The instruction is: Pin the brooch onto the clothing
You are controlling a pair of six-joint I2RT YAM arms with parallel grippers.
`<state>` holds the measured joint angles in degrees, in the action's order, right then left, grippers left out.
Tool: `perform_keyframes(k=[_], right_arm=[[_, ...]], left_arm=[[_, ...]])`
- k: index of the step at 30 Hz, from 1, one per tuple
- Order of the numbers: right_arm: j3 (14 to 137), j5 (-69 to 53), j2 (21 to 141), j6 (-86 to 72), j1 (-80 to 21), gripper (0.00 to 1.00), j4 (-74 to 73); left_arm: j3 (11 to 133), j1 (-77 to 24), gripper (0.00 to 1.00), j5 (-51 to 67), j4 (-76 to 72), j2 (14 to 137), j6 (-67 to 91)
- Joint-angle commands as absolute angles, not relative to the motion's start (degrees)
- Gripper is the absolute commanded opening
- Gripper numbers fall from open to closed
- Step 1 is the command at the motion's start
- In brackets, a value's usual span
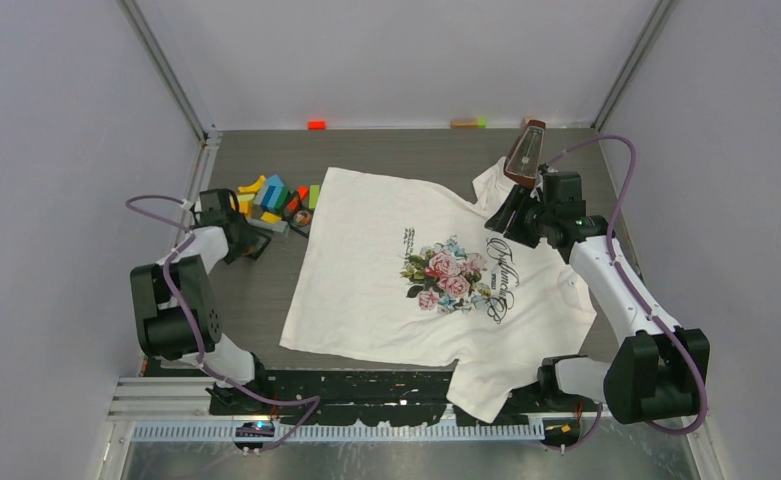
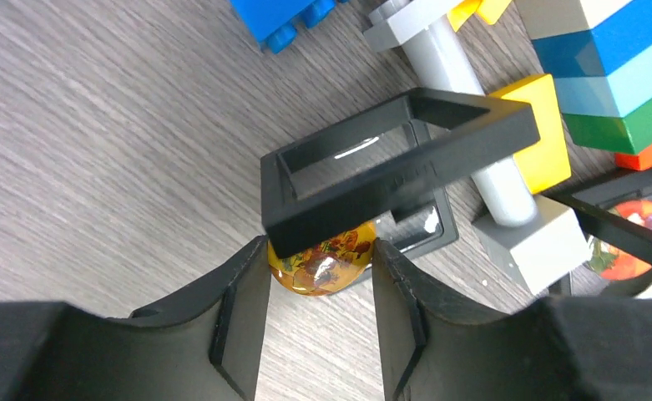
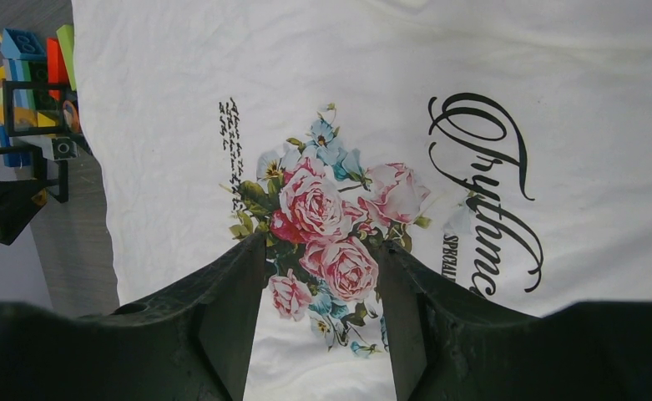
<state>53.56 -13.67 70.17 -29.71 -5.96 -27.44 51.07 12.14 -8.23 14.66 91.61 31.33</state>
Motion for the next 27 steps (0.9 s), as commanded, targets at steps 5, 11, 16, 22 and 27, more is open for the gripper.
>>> perform_keyframes(k=[5,11,16,22,27], right_arm=[[55.2,-16.0,69.5,-29.5,-6.3,0.57,-26.3],[55.0,-19.1,69.4,-29.4,-6.7,0.57,-26.4],[54.6,-22.4,70.3,-29.4,-10.0,0.57,-25.4],[51.3,-27.8,71.9,-34.5,-15.7,0.57,-17.7],[49.8,-30.1,73.5,-36.6,-18.8,0.58,-13.8]], left_arm=[[46.0,12.2,0.39,-4.9,13.7,82.5,33.4],[43.5,7.4,0.37,-1.1,16.0,75.2,33.7],[44.3,0.7,0.36,4.0,21.0,69.0,33.3],[43.2,-10.4,0.35,10.1,22.8,61.1,34.0],[43.0,-16.3,0.34,19.3,21.1,59.5,33.2]])
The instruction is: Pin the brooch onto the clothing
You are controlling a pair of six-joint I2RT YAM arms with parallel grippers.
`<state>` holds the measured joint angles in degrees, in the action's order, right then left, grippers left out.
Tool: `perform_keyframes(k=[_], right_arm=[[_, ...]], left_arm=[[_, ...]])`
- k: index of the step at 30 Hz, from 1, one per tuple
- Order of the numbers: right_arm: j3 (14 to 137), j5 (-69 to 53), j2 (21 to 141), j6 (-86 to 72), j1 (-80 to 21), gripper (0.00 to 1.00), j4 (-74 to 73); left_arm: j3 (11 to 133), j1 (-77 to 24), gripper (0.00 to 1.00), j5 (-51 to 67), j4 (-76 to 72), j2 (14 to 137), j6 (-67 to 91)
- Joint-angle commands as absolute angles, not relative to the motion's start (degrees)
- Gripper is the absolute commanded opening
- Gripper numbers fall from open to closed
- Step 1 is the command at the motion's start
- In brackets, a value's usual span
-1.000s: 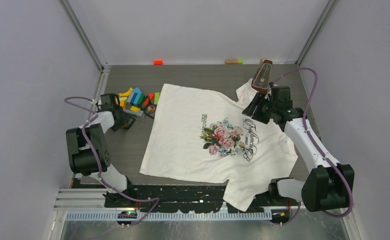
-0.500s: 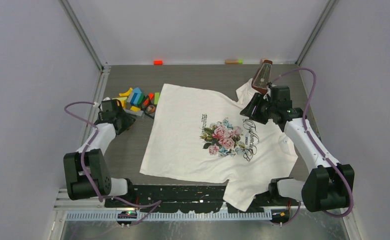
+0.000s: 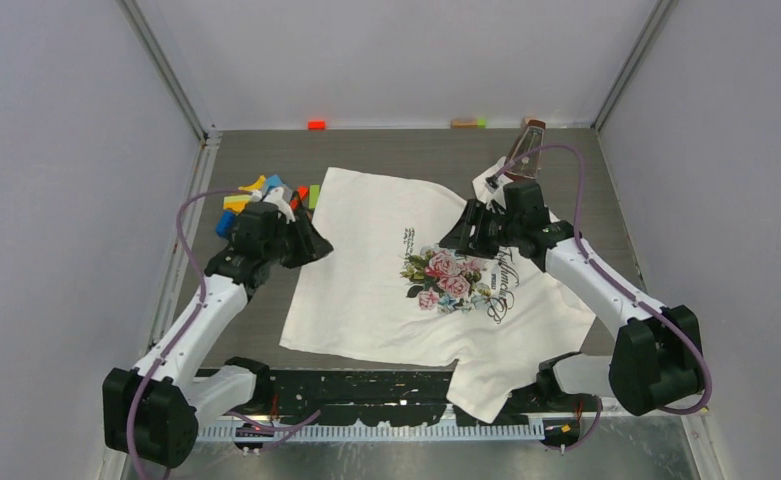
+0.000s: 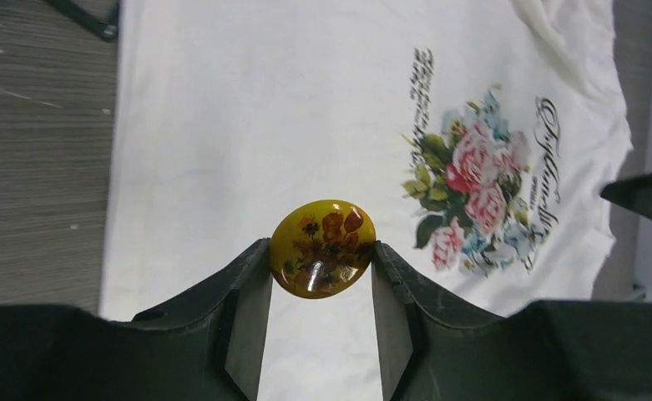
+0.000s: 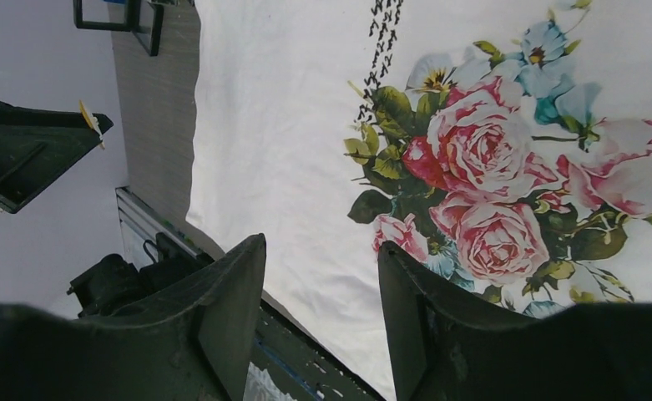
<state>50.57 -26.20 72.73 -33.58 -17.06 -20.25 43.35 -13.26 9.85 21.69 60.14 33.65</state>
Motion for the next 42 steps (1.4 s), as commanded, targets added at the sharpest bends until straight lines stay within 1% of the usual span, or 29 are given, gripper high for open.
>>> perform_keyframes(k=[1,5,6,9,12,16,19,22,23,27,30,31,33,35,39,42], right_arm=[[49.7,-30.6,73.7,-36.9,-19.1,0.58,-13.5],[48.8,-31.9,73.6,-40.3,-21.1,0.57,-10.2],[48.5,-31.8,73.6,-41.2,-21.6,0.56,-9.2],[48.4,-29.1,74.4,-46.2,-22.3,0.53,-8.6],[47.9,-29.9,75.4,-50.8,-24.3,0.52,-4.6],[48.3,-31.3,76.2,-53.4,-27.6,0.52,-3.0],[48.2,-29.0,76.1,-51.6,-29.1,0.49,-9.0],[46.9,-19.4,72.6,-45.7,-29.2,0.51,-16.3],[46.4,-14.4,70.5,-43.5,-29.2,0.53,-19.6],[48.4,-2.4,67.3,-40.8,-29.2,0.57,-30.2],[50.6,6.3,68.6,-41.3,-29.2,0.57,-38.0],[51.8,10.0,69.8,-42.5,-29.2,0.56,-42.1],[52.9,13.6,71.8,-44.4,-29.2,0.54,-47.1],[52.7,15.4,73.2,-46.0,-29.2,0.54,-50.0],[50.0,15.5,74.7,-49.6,-29.2,0.54,-52.5],[48.0,15.8,74.9,-52.3,-29.2,0.55,-53.4]], left_arm=[[42.9,-17.1,0.34,21.8,20.3,60.1,33.4],[41.3,-22.4,0.33,23.3,15.2,60.4,33.0],[40.2,-24.0,0.33,23.6,13.2,60.2,32.7],[36.4,-26.9,0.32,27.2,3.4,60.3,33.9],[34.5,-29.9,0.32,28.5,-3.6,61.4,34.6],[34.0,-33.7,0.32,26.2,-5.3,62.0,31.9],[33.4,-34.9,0.32,20.6,-4.4,61.2,31.3],[33.0,-34.9,0.36,18.0,-3.4,60.4,31.9],[32.7,-34.9,0.37,17.3,-3.5,60.1,32.1],[33.6,-34.9,0.50,12.9,1.4,60.3,32.5],[36.4,-34.9,0.63,9.5,8.1,60.7,32.1],[37.4,-34.9,0.68,8.4,10.2,60.7,31.8],[39.9,-34.7,0.78,7.0,14.2,60.7,30.7],[42.2,-33.9,0.84,7.7,18.2,60.7,29.8],[46.9,-30.3,0.91,11.4,26.9,60.5,27.4],[49.1,-25.7,0.93,15.8,30.8,61.2,27.1]])
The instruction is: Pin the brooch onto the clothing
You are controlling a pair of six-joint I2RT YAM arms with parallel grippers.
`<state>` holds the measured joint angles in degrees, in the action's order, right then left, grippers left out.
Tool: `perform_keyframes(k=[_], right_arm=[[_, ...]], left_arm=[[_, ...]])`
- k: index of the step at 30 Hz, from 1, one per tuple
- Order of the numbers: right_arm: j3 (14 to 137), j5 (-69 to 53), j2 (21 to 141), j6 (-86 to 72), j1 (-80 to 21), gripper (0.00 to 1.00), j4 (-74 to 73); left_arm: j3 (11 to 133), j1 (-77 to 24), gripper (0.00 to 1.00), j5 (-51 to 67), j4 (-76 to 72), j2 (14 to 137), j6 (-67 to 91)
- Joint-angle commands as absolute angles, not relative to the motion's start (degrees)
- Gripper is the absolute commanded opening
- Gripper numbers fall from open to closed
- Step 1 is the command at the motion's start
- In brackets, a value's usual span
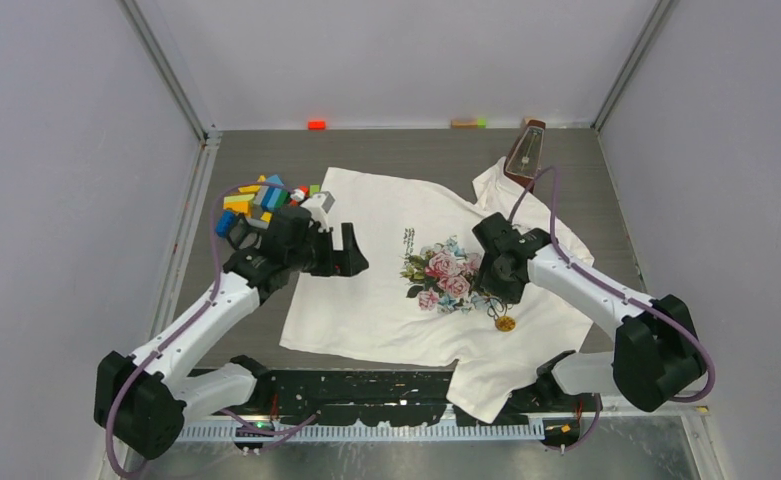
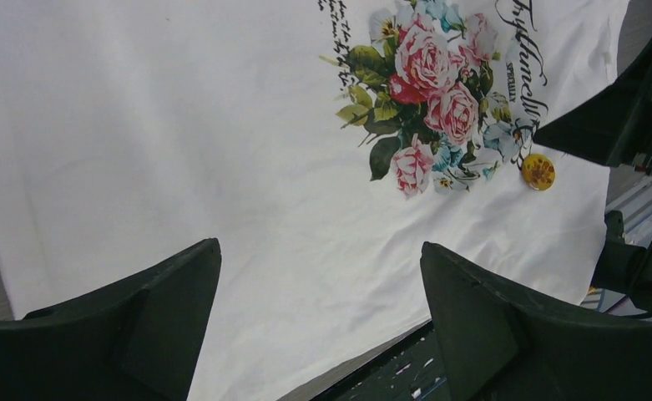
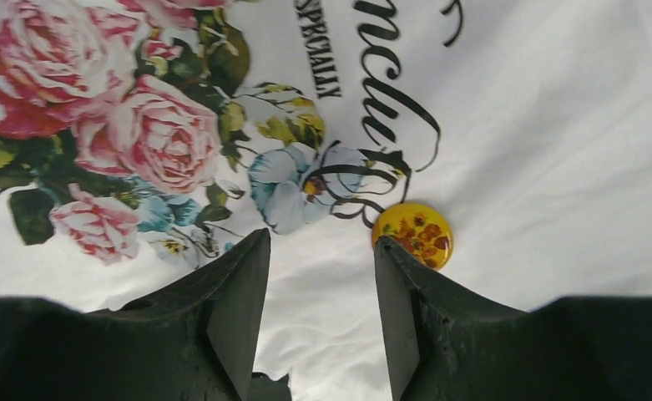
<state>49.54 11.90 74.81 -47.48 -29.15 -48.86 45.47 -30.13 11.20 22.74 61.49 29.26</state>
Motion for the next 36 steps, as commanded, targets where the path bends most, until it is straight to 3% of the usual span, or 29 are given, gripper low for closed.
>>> perform_keyframes(k=[1,6,9,15,36], right_arm=[[47.9,16.3,74.9,-52.7,-29.2,0.55,-53.8],[47.8,20.8,74.4,-54.3,-29.2,0.58,-59.4],[46.0,20.9,75.7,-54.7,-29.2,0.58,-60.2],[43.0,18.8,79.3,-53.4,-29.2,0.56,-56.0],[39.3,12.9,76.4,-51.8,-29.4,0.55,-47.1]], left_arm=[[49.2,-23.6,0.93,19.3,30.9,61.6,27.4],[53.4,-14.7,0.94,31.9,34.6,64.6,24.4],[58.3,-14.1,0.94,25.0,41.9,66.5,18.5],[57.7,-14.1,0.94,19.7,42.6,66.3,16.5],[56.4,-14.1,0.95,17.2,42.6,64.6,15.7]])
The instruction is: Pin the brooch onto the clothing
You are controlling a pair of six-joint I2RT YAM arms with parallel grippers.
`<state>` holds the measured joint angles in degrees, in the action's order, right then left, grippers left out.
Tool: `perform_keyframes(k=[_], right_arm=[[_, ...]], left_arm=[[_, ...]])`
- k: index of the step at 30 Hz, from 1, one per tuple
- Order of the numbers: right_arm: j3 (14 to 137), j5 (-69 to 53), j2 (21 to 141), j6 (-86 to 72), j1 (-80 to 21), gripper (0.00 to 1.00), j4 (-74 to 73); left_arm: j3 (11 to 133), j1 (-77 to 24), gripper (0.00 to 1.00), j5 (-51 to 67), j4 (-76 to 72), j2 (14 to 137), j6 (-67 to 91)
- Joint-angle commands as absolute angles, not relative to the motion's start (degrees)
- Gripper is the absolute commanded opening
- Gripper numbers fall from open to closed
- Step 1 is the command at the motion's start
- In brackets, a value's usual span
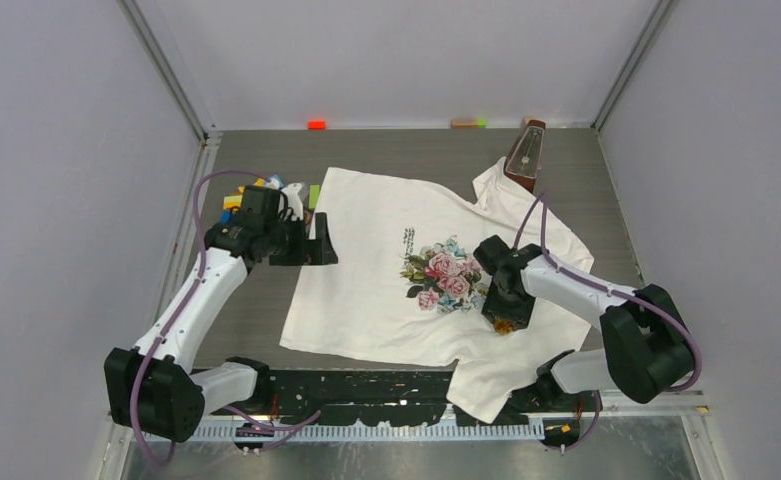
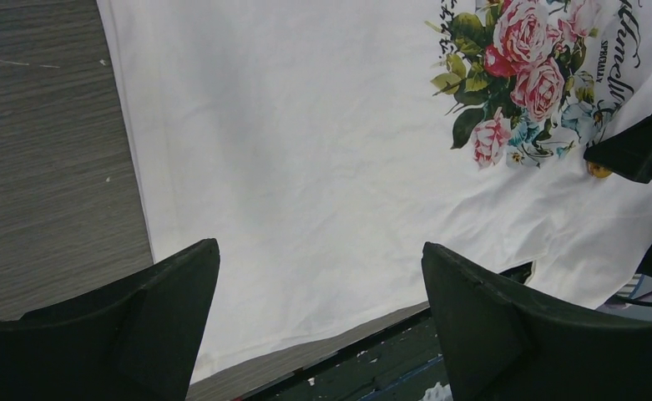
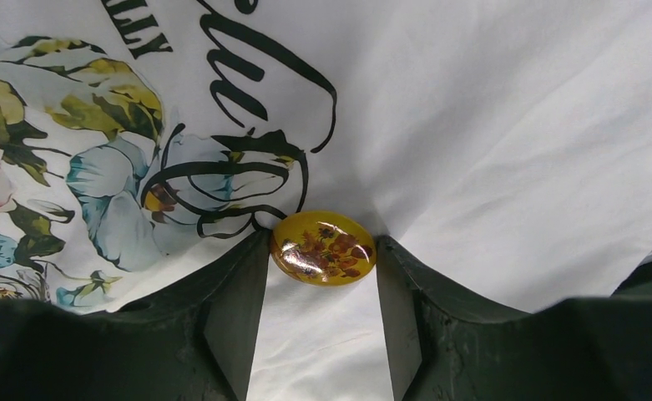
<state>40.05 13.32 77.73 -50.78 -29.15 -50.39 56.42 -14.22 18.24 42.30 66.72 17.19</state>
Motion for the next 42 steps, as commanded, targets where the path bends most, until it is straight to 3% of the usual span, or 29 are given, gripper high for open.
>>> perform_keyframes(k=[1,13,16,20,25,30,42], right_arm=[[39.3,12.8,76.4,-51.7,-29.4,0.55,-46.9],[40.1,9.6,80.8,-50.2,-30.0,0.52,-41.9],[40.5,9.0,80.7,-50.0,-30.1,0.41,-41.5],[42.6,9.6,77.6,-49.8,-30.6,0.35,-43.8],[45.7,8.0,73.3,-48.8,-31.2,0.29,-44.5],[47.2,4.9,71.8,-49.1,-33.0,0.27,-39.8],[56.8,6.9,78.8,-59.9,-40.8,0.26,-22.5]], left_arm=[[56.3,-14.1,0.95,17.1,42.6,64.4,15.7],[55.4,-14.1,0.95,15.9,42.2,62.7,15.5],[55.5,-14.1,0.95,16.3,42.1,62.6,15.7],[54.2,-14.1,0.95,21.0,39.4,60.7,18.0],[48.5,-14.6,0.94,29.4,30.0,57.5,27.7],[40.7,-18.5,0.93,30.4,17.5,54.7,38.9],[26.5,-35.7,0.90,13.3,-13.7,51.6,56.5]])
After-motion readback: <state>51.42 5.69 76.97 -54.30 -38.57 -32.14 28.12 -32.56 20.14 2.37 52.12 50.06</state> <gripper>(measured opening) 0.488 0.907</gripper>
